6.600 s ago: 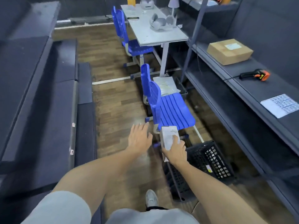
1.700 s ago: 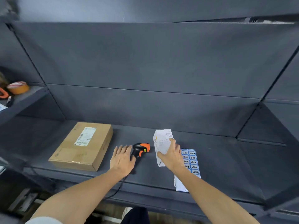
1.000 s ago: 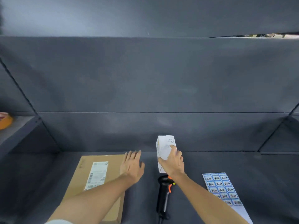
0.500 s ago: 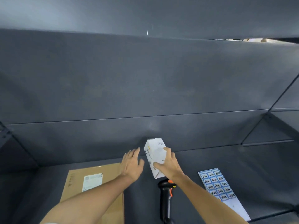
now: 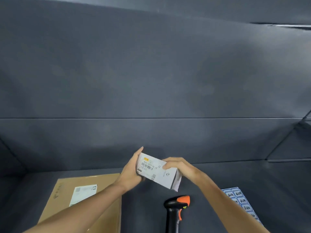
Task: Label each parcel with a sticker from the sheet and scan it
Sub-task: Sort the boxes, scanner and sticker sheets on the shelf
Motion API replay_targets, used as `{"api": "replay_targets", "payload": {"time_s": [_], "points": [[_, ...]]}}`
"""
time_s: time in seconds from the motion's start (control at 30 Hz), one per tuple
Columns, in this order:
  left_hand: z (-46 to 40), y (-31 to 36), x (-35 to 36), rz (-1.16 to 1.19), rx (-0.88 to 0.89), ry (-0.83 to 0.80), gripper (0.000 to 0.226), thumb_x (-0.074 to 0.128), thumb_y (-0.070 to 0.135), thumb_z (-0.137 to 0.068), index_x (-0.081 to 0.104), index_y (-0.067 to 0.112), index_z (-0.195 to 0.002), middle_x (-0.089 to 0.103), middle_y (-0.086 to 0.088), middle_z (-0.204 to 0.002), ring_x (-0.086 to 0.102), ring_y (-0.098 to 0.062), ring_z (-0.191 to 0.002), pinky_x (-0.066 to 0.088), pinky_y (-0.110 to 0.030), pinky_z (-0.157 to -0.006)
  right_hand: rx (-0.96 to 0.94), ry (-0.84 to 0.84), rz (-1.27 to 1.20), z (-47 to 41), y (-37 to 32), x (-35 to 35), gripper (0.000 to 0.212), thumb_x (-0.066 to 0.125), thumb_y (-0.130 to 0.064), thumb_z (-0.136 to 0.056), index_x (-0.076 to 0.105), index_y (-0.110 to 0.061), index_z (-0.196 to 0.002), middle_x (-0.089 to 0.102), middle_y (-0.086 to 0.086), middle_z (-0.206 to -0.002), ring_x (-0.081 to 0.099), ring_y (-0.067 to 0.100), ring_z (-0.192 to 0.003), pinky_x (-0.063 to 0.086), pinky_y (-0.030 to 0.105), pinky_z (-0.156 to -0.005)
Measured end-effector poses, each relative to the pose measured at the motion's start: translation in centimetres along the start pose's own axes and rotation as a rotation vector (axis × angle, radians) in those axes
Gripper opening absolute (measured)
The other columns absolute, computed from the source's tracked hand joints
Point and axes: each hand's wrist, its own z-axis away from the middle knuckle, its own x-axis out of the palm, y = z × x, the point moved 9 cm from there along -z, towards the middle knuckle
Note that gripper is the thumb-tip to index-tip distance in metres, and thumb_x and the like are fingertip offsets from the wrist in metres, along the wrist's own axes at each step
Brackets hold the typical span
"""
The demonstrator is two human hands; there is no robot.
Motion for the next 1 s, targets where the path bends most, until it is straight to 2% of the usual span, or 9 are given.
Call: {"api": "replay_targets", "payload": {"time_s": [0.07, 0.17, 0.3, 0.43, 0.53, 0.63, 0.7, 0.87, 1.0], "points": [[-0.6, -0.5, -0.2, 0.058, 0.049, 0.014, 0.102, 0.069, -0.007, -0.066, 0.027, 0.052, -0.138, 0.065, 0.022, -0.097, 0.060, 0.006, -0.083, 0.052, -0.013, -0.066, -0.026, -0.016, -0.033, -0.5, 0.2, -0.6, 0.040, 0.065, -0.045, -0.069, 0.072, -0.031, -0.106, 0.072, -0.005, -0.108, 0.065, 0.017, -0.107, 0.042, 0.039, -0.099], [-0.9, -1.1, -0.5, 0.073, 0.120, 0.064, 0.106, 0.082, 0.002, -0.062, 0.029, 0.061, -0.133, 0.060, 0.034, -0.107, 0.058, 0.010, -0.102, 0.045, -0.007, -0.083, -0.093, 0.034, -0.069, -1.3, 0.4, -1.4, 0.045, 0.065, -0.045, -0.067, 0.071, -0.026, -0.108, 0.072, 0.005, -0.109, 0.067, 0.018, -0.100, 0.044, 0.033, -0.083], [-1.3, -1.5, -1.1, 0.087, 0.231, 0.187, 0.105, 0.089, 0.017, -0.056, 0.033, 0.054, -0.135, 0.056, 0.038, -0.114, 0.052, 0.012, -0.111, 0.038, -0.006, -0.092, -0.193, 0.274, -0.213, -2.5, 2.0, -2.8, 0.041, 0.069, -0.043, -0.072, 0.068, -0.024, -0.108, 0.070, 0.007, -0.111, 0.066, 0.016, -0.090, 0.045, 0.034, -0.077], [-0.5, -1.2, -0.8, 0.103, 0.317, 0.296, 0.102, 0.089, 0.020, -0.057, 0.034, 0.046, -0.138, 0.055, 0.026, -0.124, 0.050, 0.003, -0.118, 0.039, -0.026, -0.104, -0.297, 0.438, -0.307, -2.3, 3.1, -3.1, 0.048, 0.067, -0.041, -0.081, 0.061, -0.011, -0.118, 0.070, 0.009, -0.108, 0.065, 0.019, -0.083, 0.047, 0.028, -0.063], [2.8, -0.6, -0.7, 0.089, 0.395, 0.394, 0.099, 0.088, 0.016, -0.060, 0.036, 0.037, -0.141, 0.056, 0.021, -0.120, 0.051, -0.001, -0.115, 0.040, -0.025, -0.103, -0.419, 0.550, -0.281, 0.1, 2.3, -2.1, 0.027, 0.067, -0.038, -0.082, 0.070, -0.013, -0.092, 0.068, 0.000, -0.082, 0.061, 0.012, -0.062, 0.040, 0.021, -0.049], [9.0, -0.7, 0.0, 0.066, 0.463, 0.469, 0.096, 0.087, 0.018, -0.064, 0.034, 0.033, -0.143, 0.054, 0.021, -0.116, 0.050, 0.003, -0.103, 0.037, -0.006, -0.082, -0.524, 0.612, -0.381, 4.5, 2.9, 1.0, 0.014, 0.070, -0.032, -0.079, 0.066, -0.018, -0.076, 0.064, 0.000, -0.075, 0.059, 0.017, -0.062, 0.042, 0.025, -0.055], [13.3, -1.0, 0.7, 0.065, 0.433, 0.460, 0.097, 0.086, 0.020, -0.067, 0.031, 0.032, -0.145, 0.054, 0.018, -0.122, 0.049, 0.002, -0.104, 0.033, -0.006, -0.077, -0.495, 0.642, -0.451, 7.6, 3.7, 3.4, 0.015, 0.072, -0.029, -0.076, 0.064, -0.017, -0.077, 0.063, 0.001, -0.076, 0.058, 0.021, -0.068, 0.045, 0.032, -0.063], [21.1, -1.4, 1.5, 0.130, 0.428, 0.428, 0.099, 0.085, 0.017, -0.069, 0.027, 0.028, -0.148, 0.053, 0.007, -0.135, 0.052, -0.013, -0.119, 0.045, -0.033, -0.100, -0.408, 0.650, -0.463, 13.2, 5.6, 8.3, 0.019, 0.071, -0.036, -0.077, 0.062, -0.019, -0.081, 0.065, 0.000, -0.082, 0.057, 0.022, -0.070, 0.044, 0.030, -0.061], [23.6, -1.4, 1.2, 0.183, 0.433, 0.425, 0.096, 0.083, 0.023, -0.072, 0.025, 0.031, -0.148, 0.051, 0.005, -0.137, 0.052, -0.019, -0.121, 0.045, -0.043, -0.101, -0.409, 0.606, -0.500, 15.2, 4.8, 9.9, 0.028, 0.073, -0.032, -0.075, 0.069, -0.014, -0.096, 0.067, 0.005, -0.089, 0.059, 0.024, -0.074, 0.045, 0.035, -0.067]]}}
